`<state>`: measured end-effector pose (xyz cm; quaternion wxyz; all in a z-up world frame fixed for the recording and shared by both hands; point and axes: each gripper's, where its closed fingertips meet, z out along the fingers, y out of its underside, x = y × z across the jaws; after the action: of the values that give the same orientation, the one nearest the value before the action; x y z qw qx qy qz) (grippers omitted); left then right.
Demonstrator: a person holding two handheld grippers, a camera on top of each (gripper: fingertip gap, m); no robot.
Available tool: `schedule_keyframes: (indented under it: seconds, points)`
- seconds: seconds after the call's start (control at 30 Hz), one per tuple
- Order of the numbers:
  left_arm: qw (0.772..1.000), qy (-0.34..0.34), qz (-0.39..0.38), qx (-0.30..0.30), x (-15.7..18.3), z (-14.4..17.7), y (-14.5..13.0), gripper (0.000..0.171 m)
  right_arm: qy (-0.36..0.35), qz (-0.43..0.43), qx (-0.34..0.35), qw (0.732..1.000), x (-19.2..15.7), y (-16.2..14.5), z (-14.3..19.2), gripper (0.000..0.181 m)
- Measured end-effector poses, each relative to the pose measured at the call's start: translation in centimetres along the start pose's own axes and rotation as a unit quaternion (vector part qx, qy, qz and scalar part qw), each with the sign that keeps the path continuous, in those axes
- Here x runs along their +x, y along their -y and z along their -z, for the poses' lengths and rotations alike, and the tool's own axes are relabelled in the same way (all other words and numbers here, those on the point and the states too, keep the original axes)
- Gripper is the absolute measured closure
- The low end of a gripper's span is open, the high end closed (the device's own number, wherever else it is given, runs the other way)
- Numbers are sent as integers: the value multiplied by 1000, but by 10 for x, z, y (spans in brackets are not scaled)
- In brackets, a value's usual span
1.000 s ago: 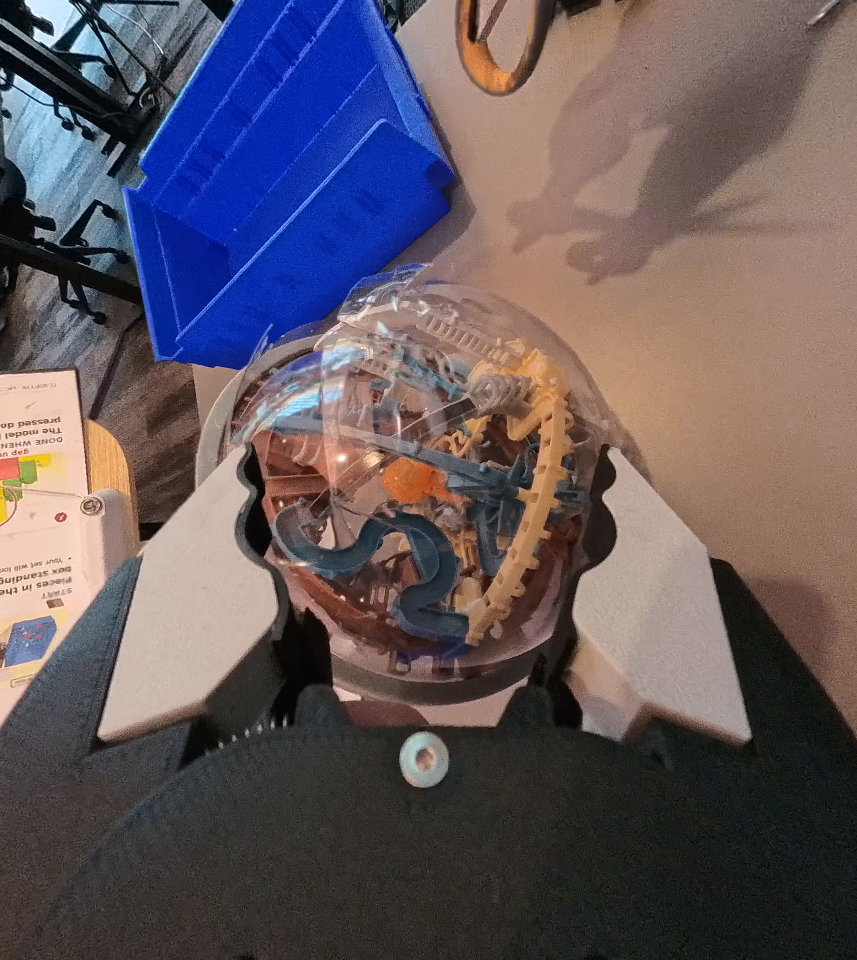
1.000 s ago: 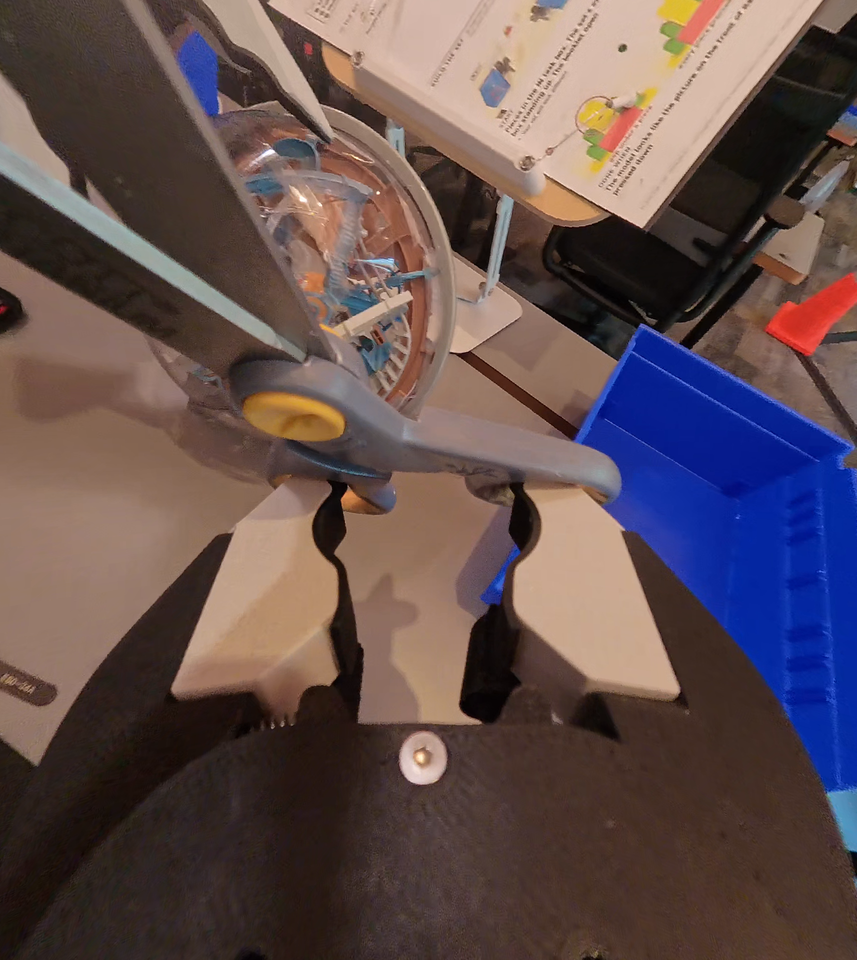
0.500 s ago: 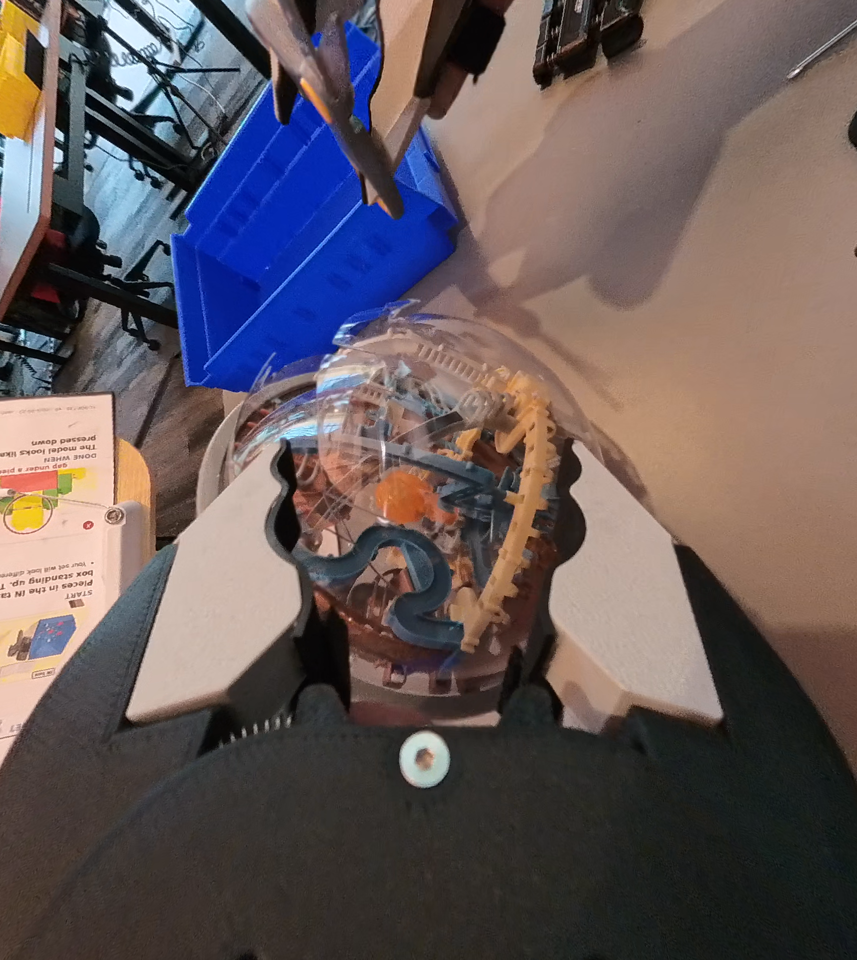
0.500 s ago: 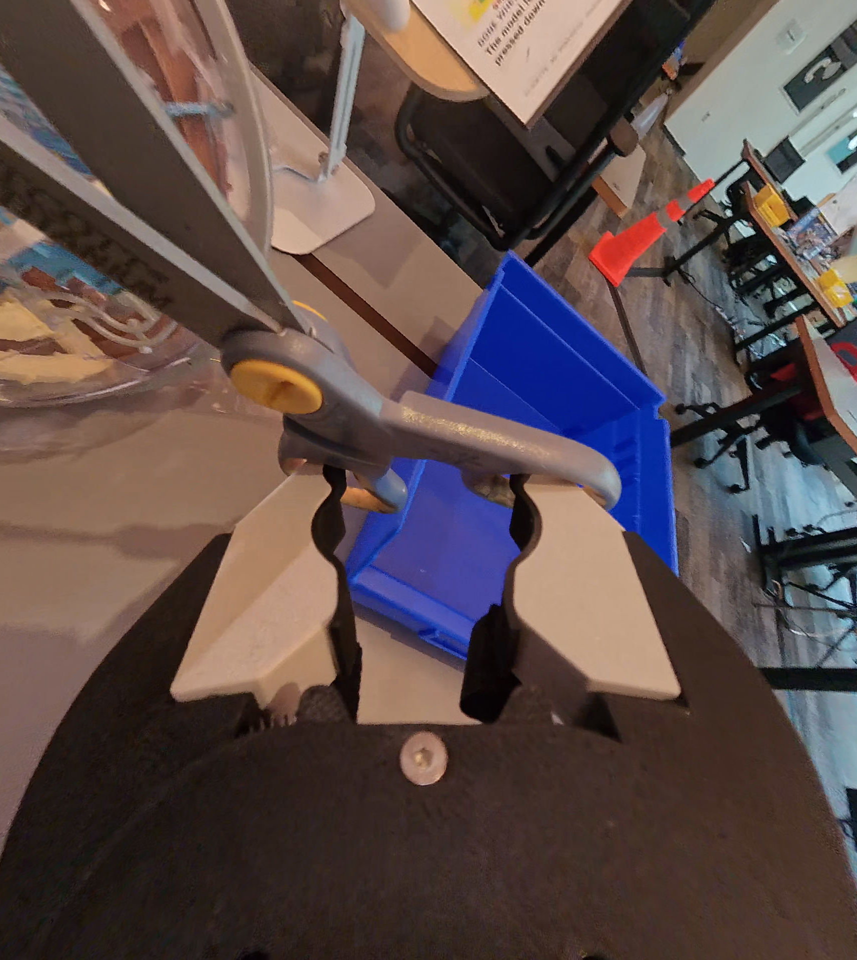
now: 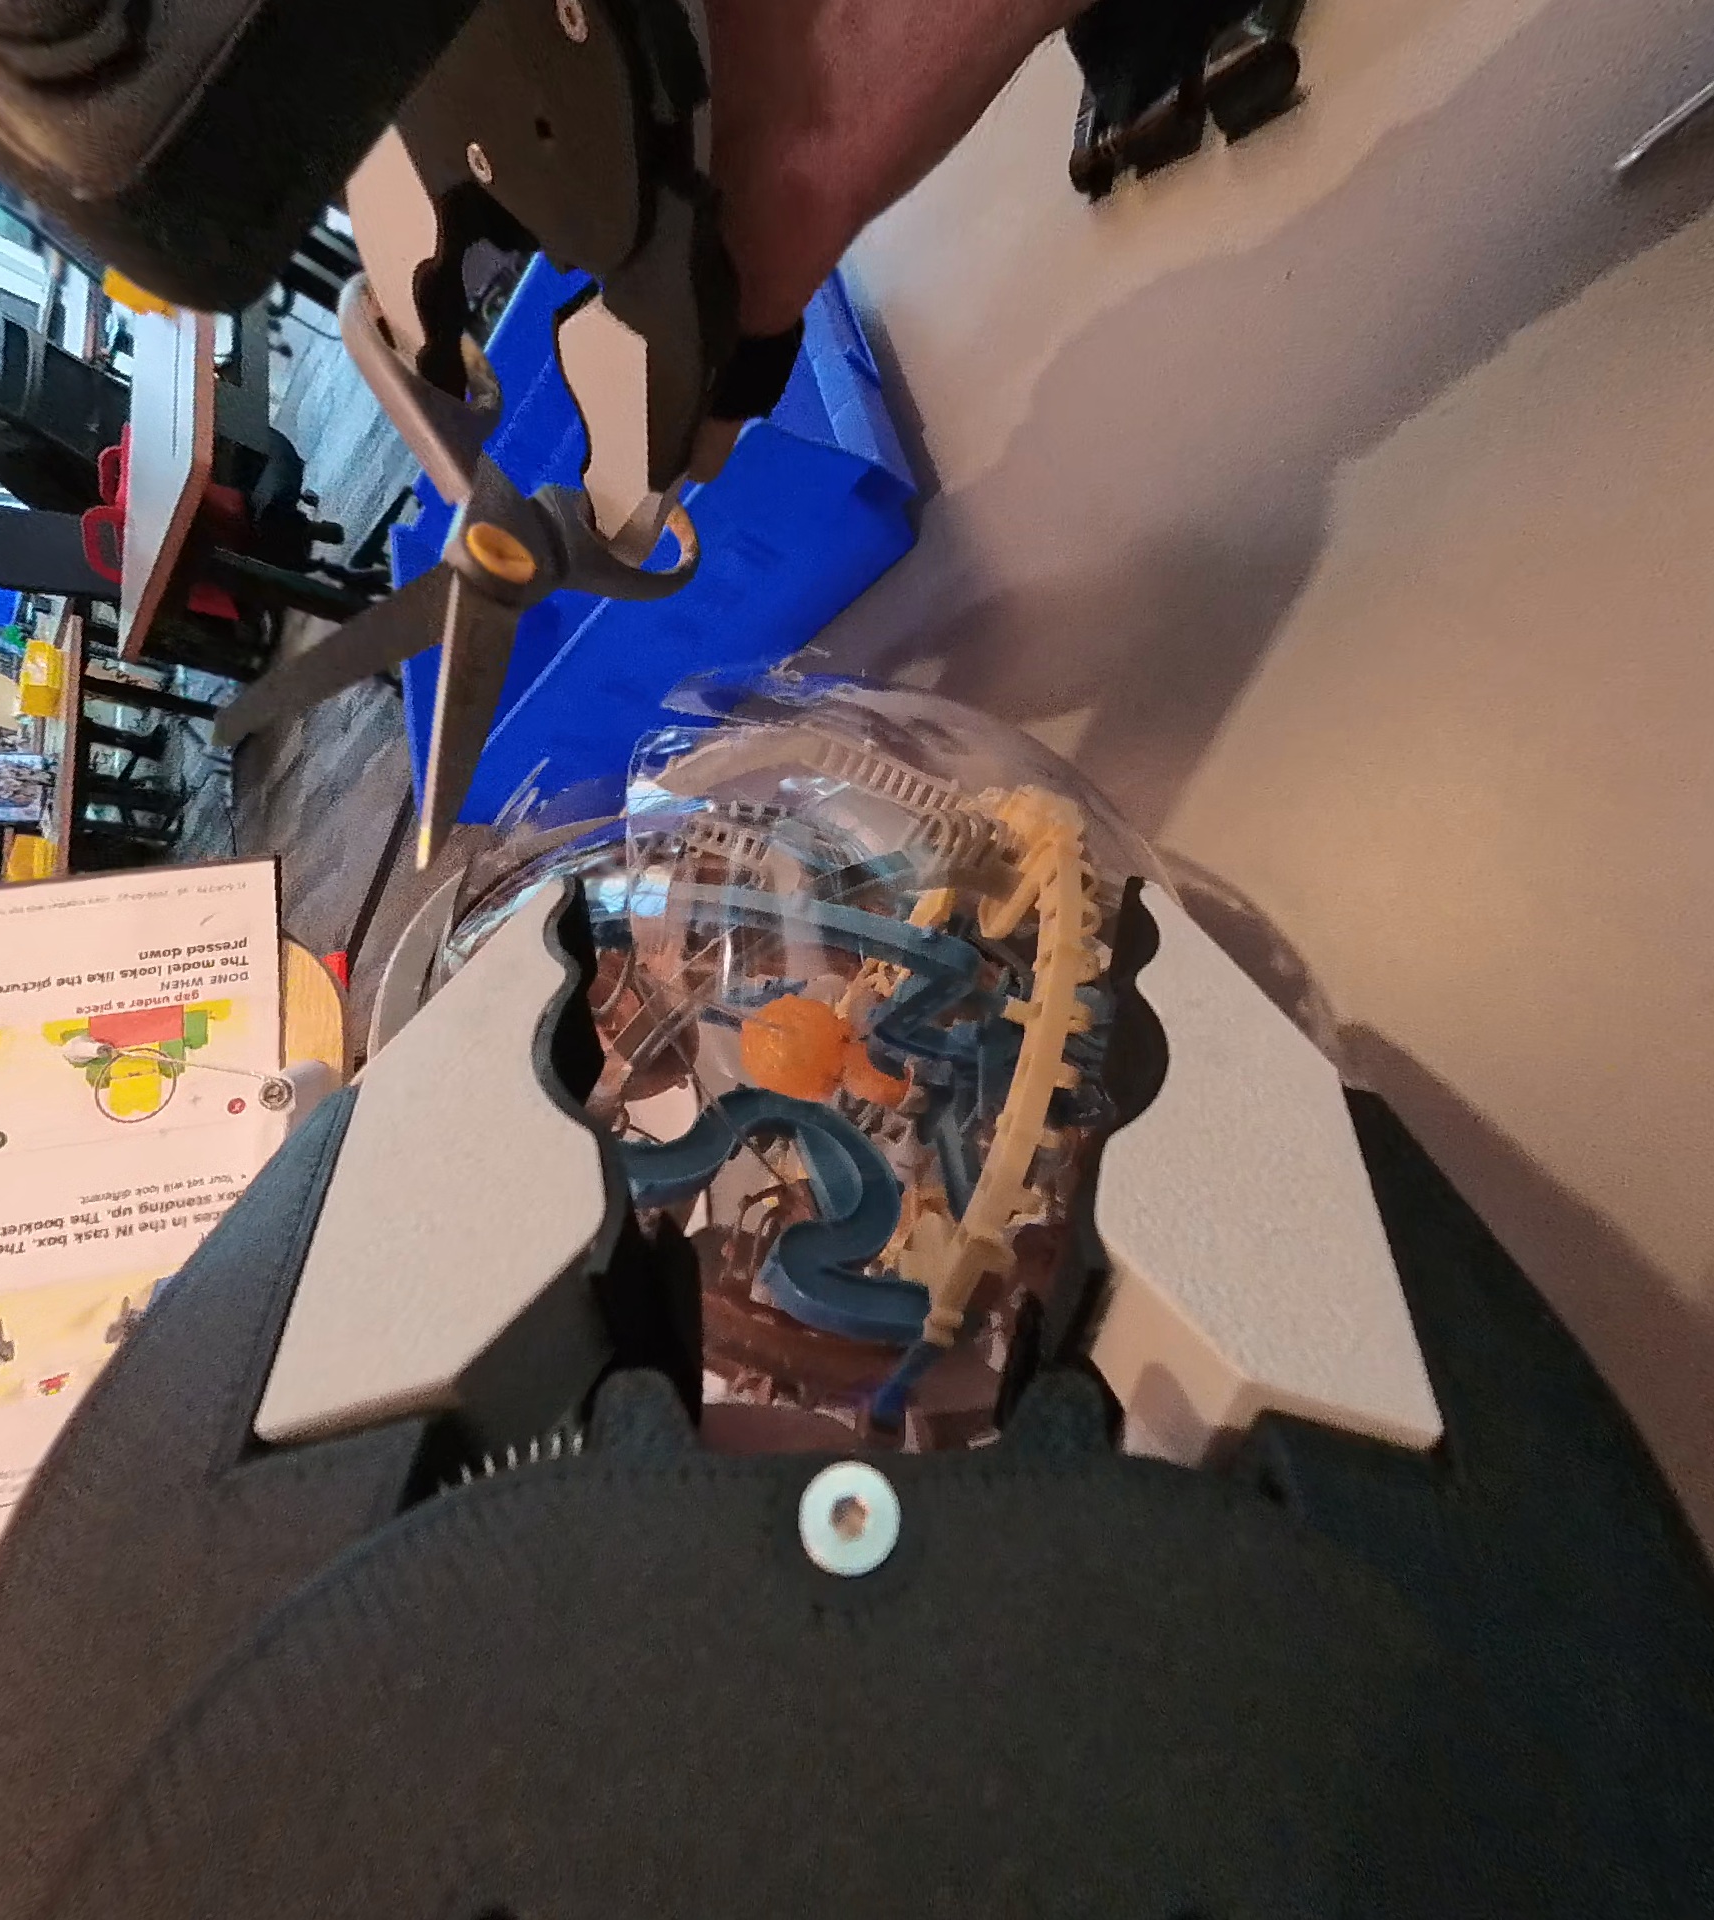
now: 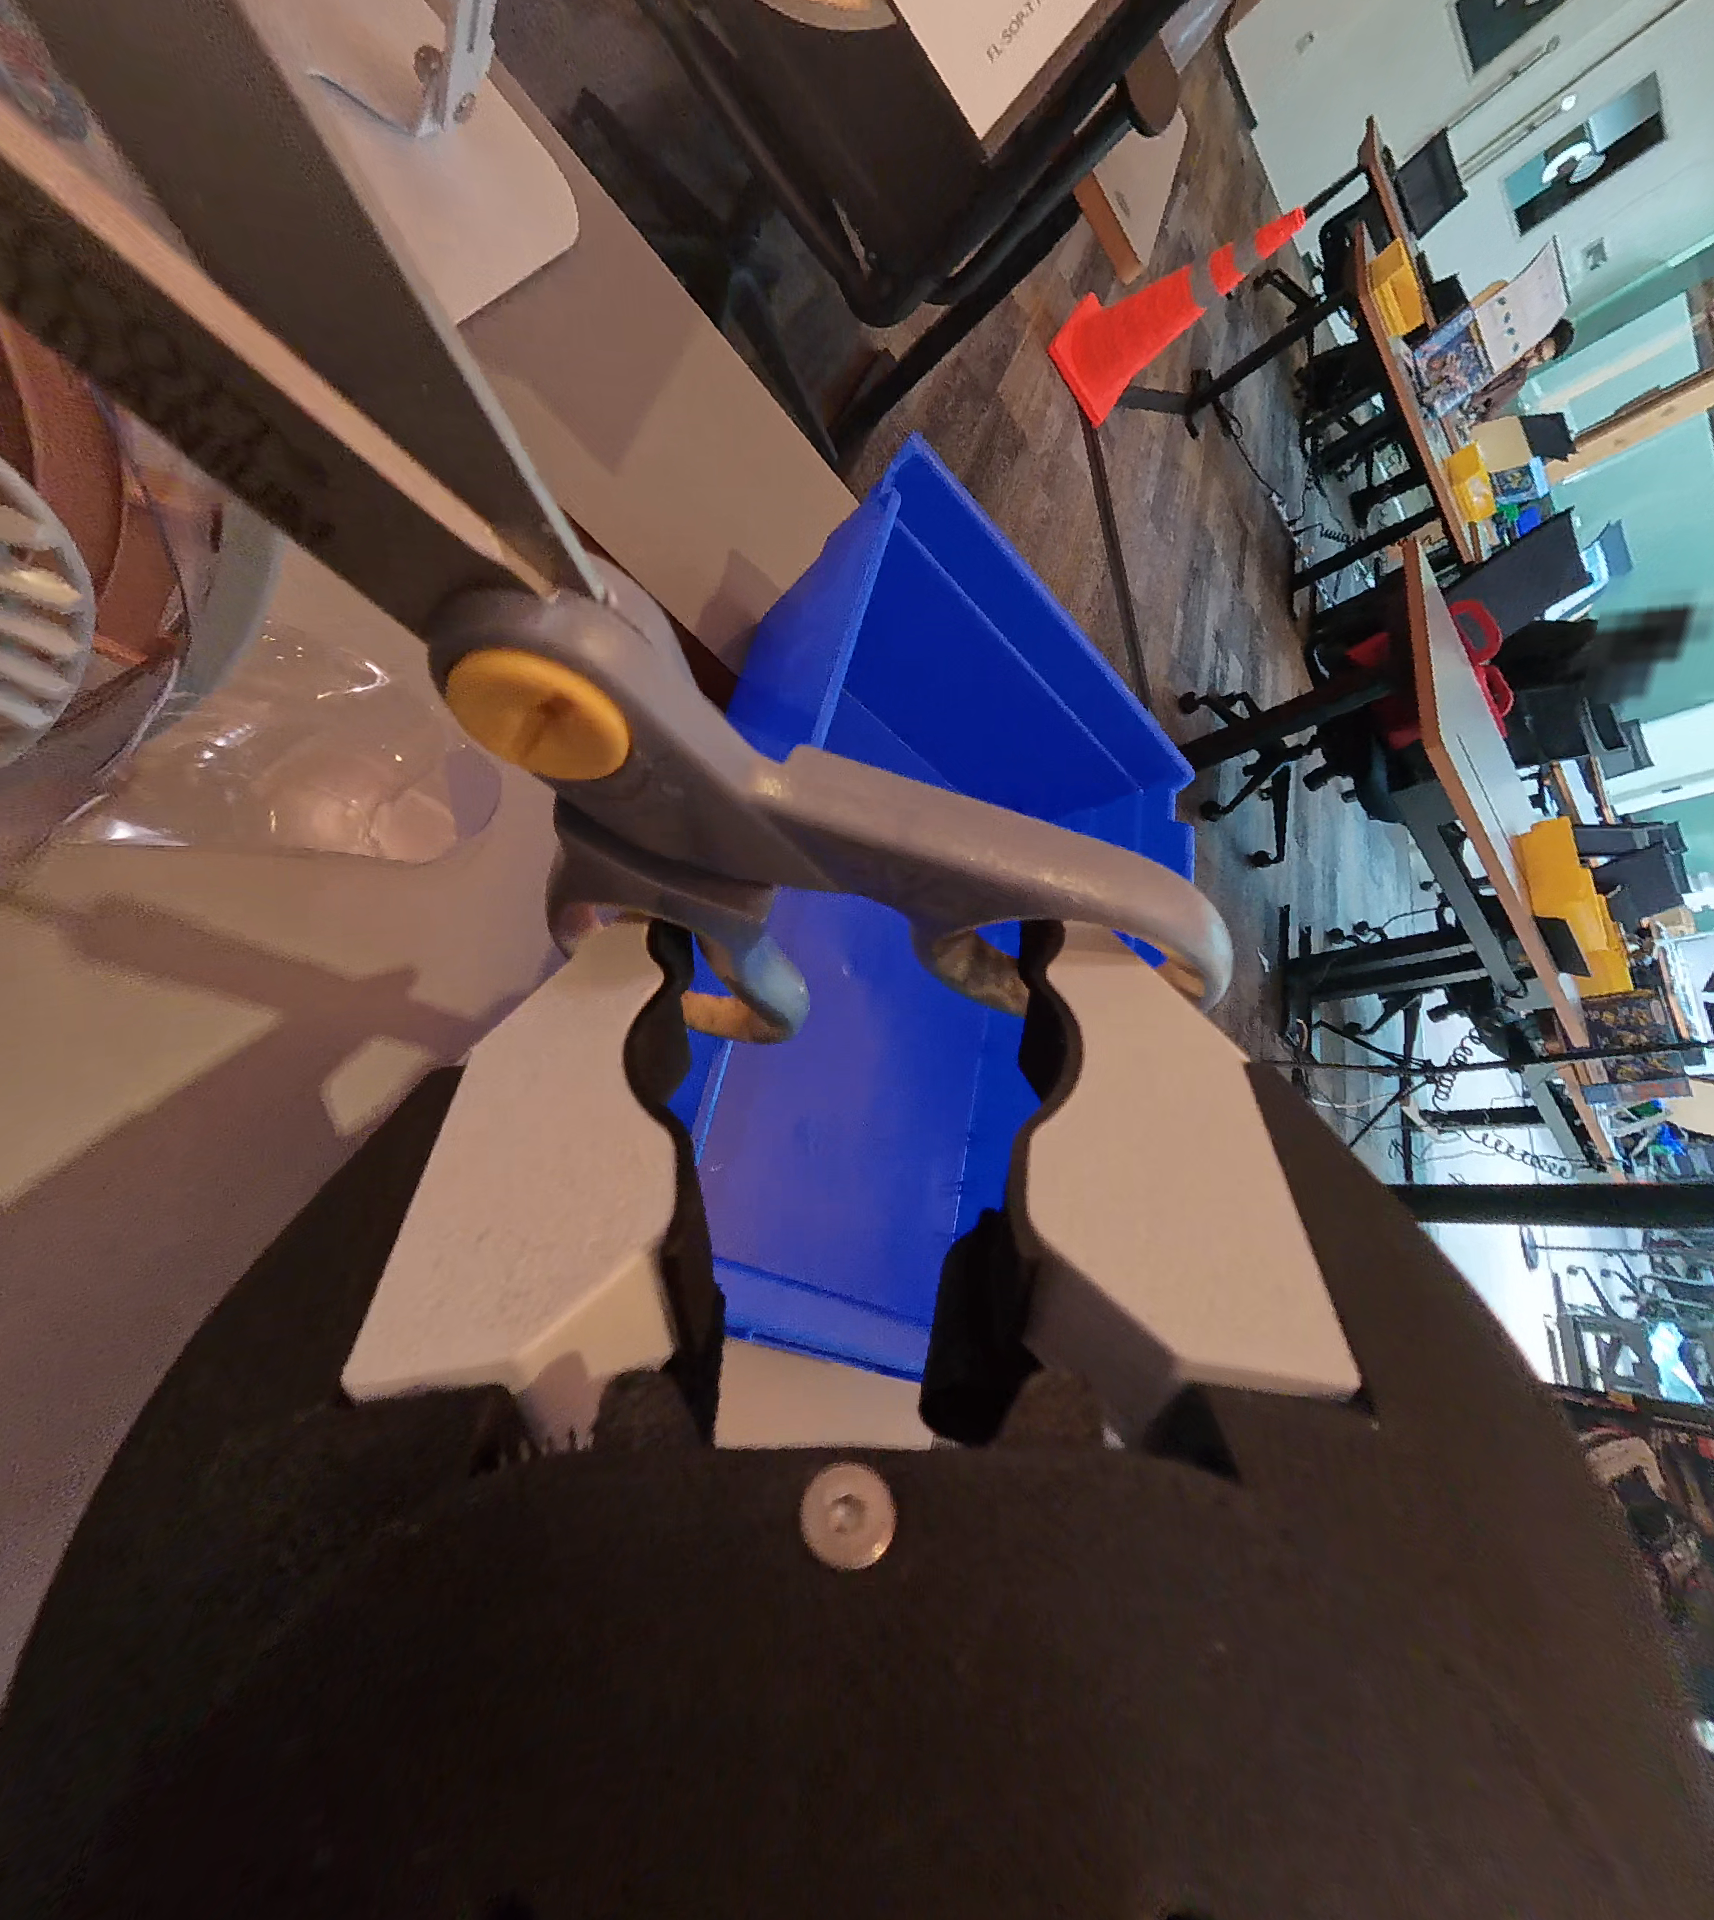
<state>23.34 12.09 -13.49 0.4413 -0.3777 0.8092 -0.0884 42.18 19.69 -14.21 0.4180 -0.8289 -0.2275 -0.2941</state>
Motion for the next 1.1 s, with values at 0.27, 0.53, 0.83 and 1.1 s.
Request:
schedule_keyframes:
  seconds: [0.27, 0.53, 0.83, 1.1]
  points:
    - [1000, 7, -14, -26, 1, -8, 7, 73, -43, 40, -14, 998, 15, -3, -7, 120]
    - [999, 17, -15, -32, 0, -9, 0, 68, -95, 96, 62, 989, 29, 17, 6, 126]
    - [999, 25, -18, -33, -3, -14, -4, 64, -135, 108, 108, 979, 46, 22, 20, 125]
    - [999, 25, -10, -26, -7, -18, -5, 62, -160, 129, 109, 973, 56, 12, 34, 125]
